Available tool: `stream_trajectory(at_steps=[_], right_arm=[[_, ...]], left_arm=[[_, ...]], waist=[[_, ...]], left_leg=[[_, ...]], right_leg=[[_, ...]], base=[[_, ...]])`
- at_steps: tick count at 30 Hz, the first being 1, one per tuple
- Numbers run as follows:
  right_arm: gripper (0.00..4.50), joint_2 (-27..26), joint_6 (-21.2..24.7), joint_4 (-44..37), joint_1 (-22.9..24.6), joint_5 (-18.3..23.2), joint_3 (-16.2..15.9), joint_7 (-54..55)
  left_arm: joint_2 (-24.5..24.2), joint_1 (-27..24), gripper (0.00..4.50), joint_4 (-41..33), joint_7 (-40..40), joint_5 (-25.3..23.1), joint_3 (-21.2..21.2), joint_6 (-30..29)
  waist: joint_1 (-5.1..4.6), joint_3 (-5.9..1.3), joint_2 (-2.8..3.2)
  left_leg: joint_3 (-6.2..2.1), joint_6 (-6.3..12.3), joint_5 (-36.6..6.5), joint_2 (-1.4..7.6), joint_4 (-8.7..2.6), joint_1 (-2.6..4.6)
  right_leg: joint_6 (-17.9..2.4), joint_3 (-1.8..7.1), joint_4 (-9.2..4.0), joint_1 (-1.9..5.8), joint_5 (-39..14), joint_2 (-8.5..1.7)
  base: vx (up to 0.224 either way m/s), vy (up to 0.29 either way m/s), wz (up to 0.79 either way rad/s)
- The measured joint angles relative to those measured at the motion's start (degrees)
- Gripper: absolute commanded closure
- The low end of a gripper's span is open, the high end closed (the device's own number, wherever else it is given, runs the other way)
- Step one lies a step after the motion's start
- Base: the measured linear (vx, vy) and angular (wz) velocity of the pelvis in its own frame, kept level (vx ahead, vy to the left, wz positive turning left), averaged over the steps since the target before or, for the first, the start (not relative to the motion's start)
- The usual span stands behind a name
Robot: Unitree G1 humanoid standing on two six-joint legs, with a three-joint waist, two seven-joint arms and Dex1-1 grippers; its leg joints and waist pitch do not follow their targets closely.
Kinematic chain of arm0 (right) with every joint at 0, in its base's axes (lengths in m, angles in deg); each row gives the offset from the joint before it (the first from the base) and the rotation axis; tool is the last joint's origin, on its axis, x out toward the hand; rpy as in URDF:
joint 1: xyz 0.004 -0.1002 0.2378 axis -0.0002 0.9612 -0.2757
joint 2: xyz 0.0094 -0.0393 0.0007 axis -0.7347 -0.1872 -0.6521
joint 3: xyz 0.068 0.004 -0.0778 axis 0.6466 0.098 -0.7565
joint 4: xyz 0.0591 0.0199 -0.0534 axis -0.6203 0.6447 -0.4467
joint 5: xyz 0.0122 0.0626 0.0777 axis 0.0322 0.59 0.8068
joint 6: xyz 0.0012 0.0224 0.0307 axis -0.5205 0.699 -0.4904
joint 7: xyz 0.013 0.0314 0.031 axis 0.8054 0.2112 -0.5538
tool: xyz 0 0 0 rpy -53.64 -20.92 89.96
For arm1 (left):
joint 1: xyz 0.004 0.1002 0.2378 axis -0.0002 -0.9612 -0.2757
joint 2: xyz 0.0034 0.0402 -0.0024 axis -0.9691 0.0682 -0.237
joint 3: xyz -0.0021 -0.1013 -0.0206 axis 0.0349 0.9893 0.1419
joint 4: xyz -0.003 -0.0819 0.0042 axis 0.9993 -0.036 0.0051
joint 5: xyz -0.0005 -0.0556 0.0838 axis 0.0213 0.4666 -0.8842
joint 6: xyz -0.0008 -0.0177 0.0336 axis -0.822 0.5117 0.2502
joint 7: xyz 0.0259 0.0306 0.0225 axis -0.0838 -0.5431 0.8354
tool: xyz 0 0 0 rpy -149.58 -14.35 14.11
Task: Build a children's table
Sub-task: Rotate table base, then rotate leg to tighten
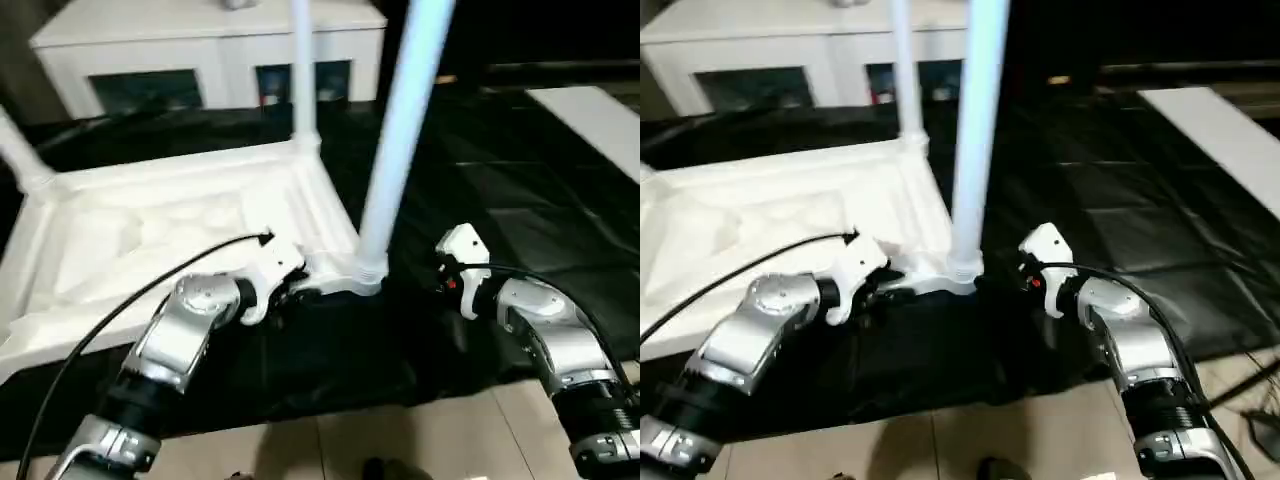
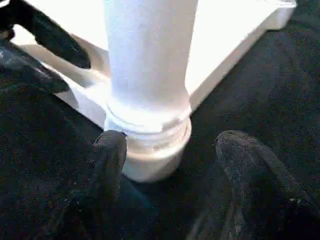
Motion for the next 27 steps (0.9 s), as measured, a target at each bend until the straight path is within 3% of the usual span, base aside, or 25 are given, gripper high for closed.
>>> stream_trajectory(at_steps=[5, 11, 27], right_arm=[[1.29, 0.09, -0.84, 0.05, -0.02, 0.46, -0.03, -0.93], [1.29, 0.25, -0.98, 0.04, -0.02, 0.47, -0.04, -1.8], [1.29, 0.99, -1.71, 0.13, -0.03, 1.8, 0.16, -3.9]], left_arm=[[-0.41, 2.17, 2.5, 3.35, 2.52, -0.02, -0.83, 4.7], [-0.94, 4.25, 2.5, 7.79, 4.05, -1.08, -2.72, 6.39], [-3.11, 3.64, 3.61, 7.43, 8.64, 0.65, -2.37, 6.12]], waist=[[0.22, -0.02, -0.01], [0.55, -0.04, 0.01], [0.57, -0.12, 0.0]], left_leg=[[-0.12, 0.17, 0.09, 0.12, -0.06, -0.28], [-0.22, 0.18, 0.11, 0.22, -0.27, -0.22], [-0.19, 0.12, 0.15, 0.23, -0.23, -0.18]], right_leg=[[0.05, 0.08, 0.0, -0.1, 0.04, 0.27], [0.01, 0.33, 0.07, -0.11, 0.08, 0.6], [0.09, 0.37, 0.07, -0.05, 0.04, 0.6]], base=[[0.0, 0.0, 0.0], [0.0, 0.0, 0.0], [0.0, 0.0, 0.0]])
